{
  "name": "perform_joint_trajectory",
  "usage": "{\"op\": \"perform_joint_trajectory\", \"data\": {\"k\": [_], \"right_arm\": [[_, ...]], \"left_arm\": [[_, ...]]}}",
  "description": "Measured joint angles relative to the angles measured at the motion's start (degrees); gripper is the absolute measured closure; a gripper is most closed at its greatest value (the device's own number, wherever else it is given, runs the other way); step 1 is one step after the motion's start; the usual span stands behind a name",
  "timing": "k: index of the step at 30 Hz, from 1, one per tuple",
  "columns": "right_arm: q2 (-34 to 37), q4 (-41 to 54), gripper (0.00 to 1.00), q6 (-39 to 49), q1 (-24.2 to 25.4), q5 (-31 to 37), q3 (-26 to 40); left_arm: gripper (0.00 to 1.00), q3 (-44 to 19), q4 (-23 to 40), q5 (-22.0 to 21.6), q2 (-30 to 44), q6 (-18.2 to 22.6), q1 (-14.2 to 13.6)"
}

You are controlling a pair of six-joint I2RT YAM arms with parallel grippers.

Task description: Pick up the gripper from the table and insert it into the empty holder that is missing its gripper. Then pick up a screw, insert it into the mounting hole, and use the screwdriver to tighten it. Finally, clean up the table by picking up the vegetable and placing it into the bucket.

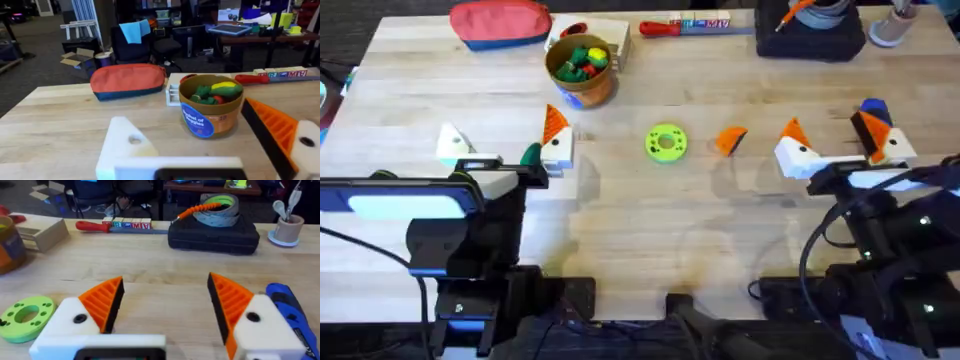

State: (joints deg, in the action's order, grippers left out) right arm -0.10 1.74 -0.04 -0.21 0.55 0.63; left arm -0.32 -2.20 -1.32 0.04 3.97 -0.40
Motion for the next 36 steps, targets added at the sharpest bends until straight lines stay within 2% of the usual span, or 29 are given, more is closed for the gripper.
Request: {"op": "perform_joint_trajectory", "data": {"k": [2, 6, 10, 13, 17, 21, 23, 25, 29, 36], "right_arm": [[0.0, 1.1, 0.01, -0.1, 0.0, -0.1, 0.5], [0.0, 9.4, 0.011, -0.2, 0.0, -0.9, 4.2], [2.4, 19.1, 0.01, -0.2, 0.0, -1.5, 9.0], [6.6, 23.6, 0.01, 0.1, 0.0, -1.7, 14.8], [14.2, 26.7, 0.009, 0.6, 0.0, -1.9, 23.6], [23.2, 28.2, 0.009, 0.7, 0.0, -1.9, 31.7], [27.5, 28.5, 0.01, 0.8, 0.0, -1.9, 35.2], [30.9, 28.6, 0.01, 0.9, 0.0, -1.9, 38.0], [34.7, 28.4, 0.01, 0.9, 0.0, -1.9, 40.5], [35.8, 28.7, 0.01, 0.9, 0.0, -1.9, 40.5]], "left_arm": [[0.013, 0.0, -0.8, -0.3, 0.0, 0.9, 0.0], [0.014, -0.1, -1.3, -0.5, 0.0, 2.3, 0.0], [0.015, -3.5, 6.7, -0.8, 0.7, 1.4, 0.0], [0.015, -10.9, 12.5, -1.4, 4.1, 0.6, 0.0], [0.015, -26.1, 23.8, -1.5, 13.9, 0.1, 0.0], [0.015, -41.2, 37.7, -1.6, 28.2, -0.1, 0.0], [0.015, -46.9, 43.0, -1.6, 35.4, -0.1, 0.0], [0.015, -51.2, 45.6, -1.5, 41.9, -0.1, 0.0], [0.015, -55.5, 49.2, -1.5, 51.3, -0.1, 0.0], [0.014, -55.6, 56.0, -2.8, 62.3, -0.1, 0.0]]}}
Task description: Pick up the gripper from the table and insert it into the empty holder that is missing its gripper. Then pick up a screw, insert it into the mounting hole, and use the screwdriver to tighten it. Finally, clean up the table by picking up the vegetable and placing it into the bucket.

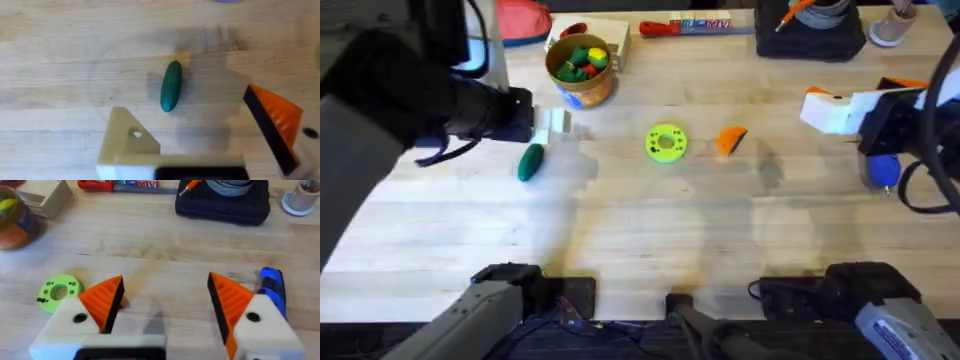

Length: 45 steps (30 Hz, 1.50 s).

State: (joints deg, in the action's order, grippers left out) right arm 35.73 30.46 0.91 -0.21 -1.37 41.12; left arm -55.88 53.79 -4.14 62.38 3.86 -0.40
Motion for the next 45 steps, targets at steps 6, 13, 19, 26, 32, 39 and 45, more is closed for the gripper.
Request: {"op": "perform_joint_trajectory", "data": {"k": [6, 13, 19, 26, 32, 39, 45], "right_arm": [[0.0, 0.0, 0.01, 0.2, 0.0, 0.0, 0.0], [0.0, 0.0, 0.01, 0.4, 0.0, 0.0, 0.0], [0.0, 0.3, 0.01, 0.4, 0.0, 0.0, 0.0], [0.0, 0.5, 0.01, 0.4, 0.0, 0.0, 0.0], [0.0, 0.5, 0.01, 0.4, 0.0, 0.0, 0.0], [0.0, 0.5, 0.01, 0.4, 0.0, 0.0, 0.0], [0.0, 0.5, 0.01, 0.4, 0.0, 0.0, 0.0]], "left_arm": [[0.401, 0.0, 0.7, -0.4, 9.9, 0.1, 0.0], [0.97, 0.0, 1.8, -1.3, 7.5, 0.8, -1.7], [0.113, 0.0, 0.0, -1.3, -4.7, 1.1, -15.9], [0.015, 0.0, -10.8, 1.2, -13.2, 0.9, -33.4], [0.014, 0.0, -17.2, 1.6, -13.3, 0.9, -40.0], [0.014, 0.0, -13.6, 1.8, -13.3, 0.9, -40.7], [0.015, 0.0, -13.8, 2.0, -12.1, 0.9, -40.7]]}}
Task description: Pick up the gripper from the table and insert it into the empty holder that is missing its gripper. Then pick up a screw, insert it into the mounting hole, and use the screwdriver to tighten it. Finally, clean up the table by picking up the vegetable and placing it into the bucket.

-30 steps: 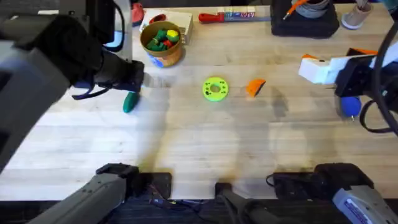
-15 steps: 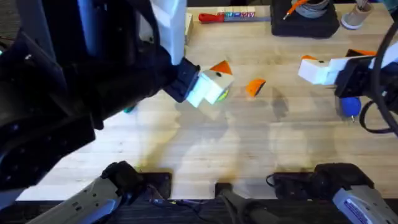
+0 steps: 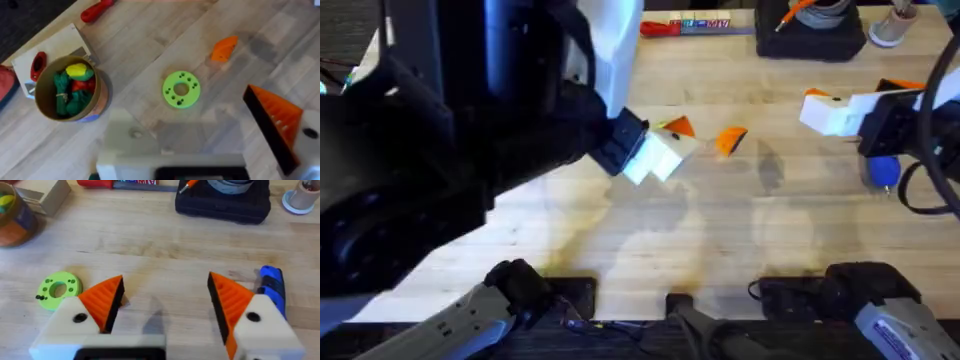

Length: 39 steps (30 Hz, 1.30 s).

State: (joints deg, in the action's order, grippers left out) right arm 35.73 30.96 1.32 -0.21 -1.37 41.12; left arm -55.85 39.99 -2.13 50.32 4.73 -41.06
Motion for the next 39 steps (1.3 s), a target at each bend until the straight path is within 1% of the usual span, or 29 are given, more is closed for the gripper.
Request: {"op": "perform_joint_trajectory", "data": {"k": [3, 5, 7, 10, 13, 15, 17, 20, 24, 27, 33, 36, 39], "right_arm": [[0.0, 0.0, 0.01, 0.0, 0.0, 0.0, 0.0], [0.0, 0.0, 0.009, 0.0, 0.0, 0.0, 0.0], [0.0, 0.0, 0.01, 0.0, 0.0, 0.0, 0.0], [0.0, 0.0, 0.011, 0.0, 0.0, 0.0, 0.0], [0.0, 0.0, 0.01, 0.0, 0.0, 0.0, 0.0], [0.0, 0.0, 0.01, 0.0, 0.0, 0.0, 0.0], [0.0, 0.0, 0.01, 0.0, 0.0, 0.0, 0.0], [0.0, 0.0, 0.01, 0.0, 0.0, 0.0, 0.0], [0.0, 0.0, 0.01, 0.0, 0.0, 0.0, 0.0], [0.0, 0.0, 0.01, 0.0, 0.0, 0.0, 0.0], [0.0, 0.0, 0.01, 0.0, 0.0, 0.0, 0.0], [0.0, 0.0, 0.01, 0.0, 0.0, 0.0, 0.0], [0.0, 0.0, 0.01, 0.0, 0.0, 0.0, 0.0]], "left_arm": [[0.015, 1.4, -7.0, 0.0, 1.5, 0.0, 0.0], [0.015, 3.7, -12.4, 0.1, 1.7, 0.0, 0.0], [0.015, 7.7, -19.1, 0.4, 1.2, 0.0, 0.0], [0.014, 16.3, -29.8, 0.9, -1.1, 0.0, 0.0], [0.013, 25.0, -39.0, 1.7, -5.4, 0.0, 0.3], [0.013, 30.2, -43.4, 2.7, -9.1, 0.0, 0.9], [0.013, 34.7, -46.3, 3.1, -13.4, -0.1, 1.7], [0.013, 39.3, -47.0, 3.7, -19.4, -1.0, 3.0], [0.013, 43.4, -47.1, 4.4, -26.5, -2.4, 5.3], [0.012, 46.0, -47.0, 5.5, -31.7, -3.0, 7.6], [0.012, 49.0, -45.2, 8.0, -38.9, -3.5, 11.1], [0.013, 50.8, -45.1, 9.5, -41.3, -3.5, 12.0], [0.012, 53.1, -45.1, 11.1, -43.6, -3.5, 12.3]]}}
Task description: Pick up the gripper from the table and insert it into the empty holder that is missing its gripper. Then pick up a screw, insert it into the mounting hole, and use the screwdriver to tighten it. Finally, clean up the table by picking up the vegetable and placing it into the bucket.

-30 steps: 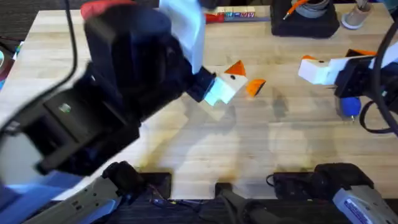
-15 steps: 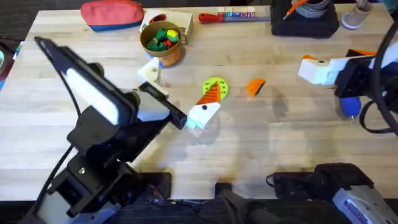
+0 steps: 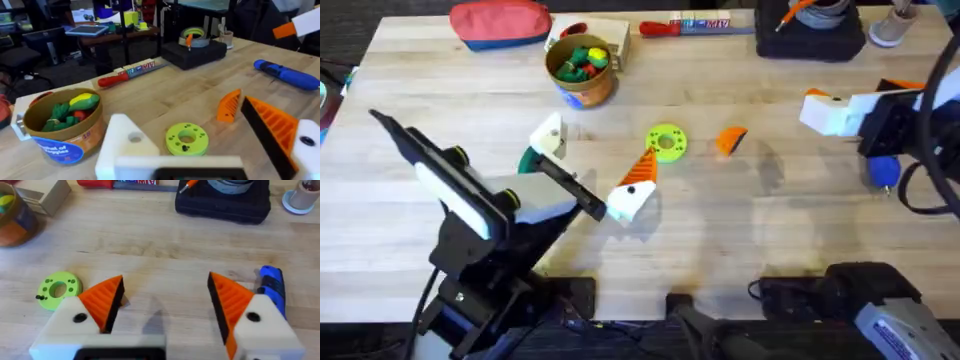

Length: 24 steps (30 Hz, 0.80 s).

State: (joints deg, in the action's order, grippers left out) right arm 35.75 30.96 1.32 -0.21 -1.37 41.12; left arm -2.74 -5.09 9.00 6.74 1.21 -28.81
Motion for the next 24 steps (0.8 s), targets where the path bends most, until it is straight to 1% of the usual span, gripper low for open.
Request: {"op": "perform_joint_trajectory", "data": {"k": [3, 5, 7, 11, 24], "right_arm": [[0.0, 0.0, 0.01, 0.0, 0.0, 0.0, 0.0], [0.0, 0.0, 0.01, 0.0, 0.0, 0.0, 0.0], [0.0, 0.0, 0.01, 0.0, 0.0, 0.0, 0.0], [0.0, 0.0, 0.01, 0.0, 0.0, 0.0, 0.0], [0.0, 0.0, 0.011, 0.0, 0.0, 0.0, 0.0]], "left_arm": [[0.012, 2.3, 0.6, 1.5, -2.8, 0.0, 0.1], [0.012, 2.4, 2.7, 2.2, -4.9, -0.2, 0.1], [0.012, 2.4, 3.0, 2.7, -6.2, -0.2, 0.1], [0.012, 2.4, 8.7, 3.5, -6.6, -0.2, 0.1], [0.012, 2.4, 8.8, 3.9, -6.4, -0.2, 0.1]]}}
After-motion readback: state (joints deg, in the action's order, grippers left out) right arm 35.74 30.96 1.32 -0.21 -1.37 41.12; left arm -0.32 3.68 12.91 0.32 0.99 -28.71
